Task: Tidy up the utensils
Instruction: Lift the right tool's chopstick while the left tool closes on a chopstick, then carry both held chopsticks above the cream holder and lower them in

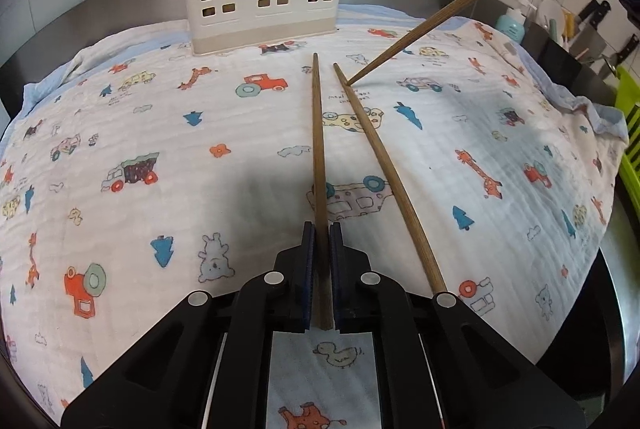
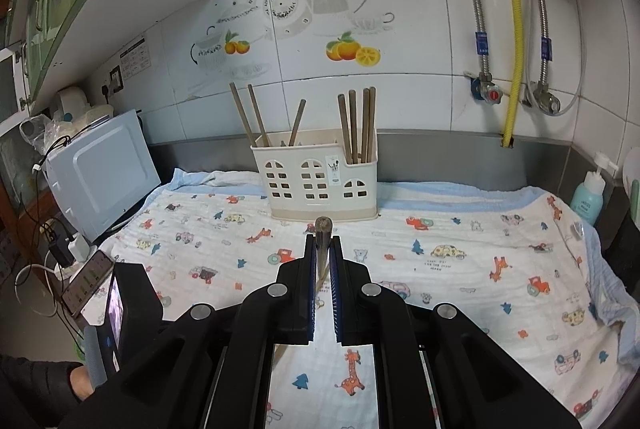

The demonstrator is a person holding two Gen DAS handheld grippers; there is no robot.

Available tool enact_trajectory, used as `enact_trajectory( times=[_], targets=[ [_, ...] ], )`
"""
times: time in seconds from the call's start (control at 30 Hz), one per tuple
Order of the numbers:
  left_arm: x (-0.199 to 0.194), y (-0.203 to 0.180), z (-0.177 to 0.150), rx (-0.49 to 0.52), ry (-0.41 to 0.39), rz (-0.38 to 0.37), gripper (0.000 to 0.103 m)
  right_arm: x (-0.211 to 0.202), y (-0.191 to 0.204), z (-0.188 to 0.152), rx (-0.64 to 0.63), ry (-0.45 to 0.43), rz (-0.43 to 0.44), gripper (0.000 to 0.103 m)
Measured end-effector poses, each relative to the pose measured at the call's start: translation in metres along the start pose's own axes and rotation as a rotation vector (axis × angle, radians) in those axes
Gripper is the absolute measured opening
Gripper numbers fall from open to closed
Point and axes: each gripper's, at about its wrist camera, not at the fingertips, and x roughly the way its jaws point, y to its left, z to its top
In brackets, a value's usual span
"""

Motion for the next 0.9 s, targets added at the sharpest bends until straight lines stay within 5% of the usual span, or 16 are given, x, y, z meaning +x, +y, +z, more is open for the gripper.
enact_trajectory(
  times=[0.2, 0.37, 0.6, 0.9],
  targets=[
    [-0.009, 0.008, 0.004, -0.040, -0.031, -0.041, 0.006, -0.003, 0.005, 0.014, -0.019, -0.013, 0.005, 0.006],
    [-0.041, 0.011, 0.020, -0.019, -0.140, -0.048, 0.006, -0.005, 0.010, 0.031, -0.046, -0.027, 0.015, 0.006],
    [-0.078, 0.019, 0.057, 0.026, -0.284, -0.050, 0.005, -0.002, 0.022, 0.057, -0.102, -0.033, 0.037, 0.006],
    [-0.100, 0.038, 0.107, 0.043, -0.343, -0.076, 0.005, 0.003, 0.024, 0.107, -0.118, -0.058, 0.085, 0.006]
  ],
)
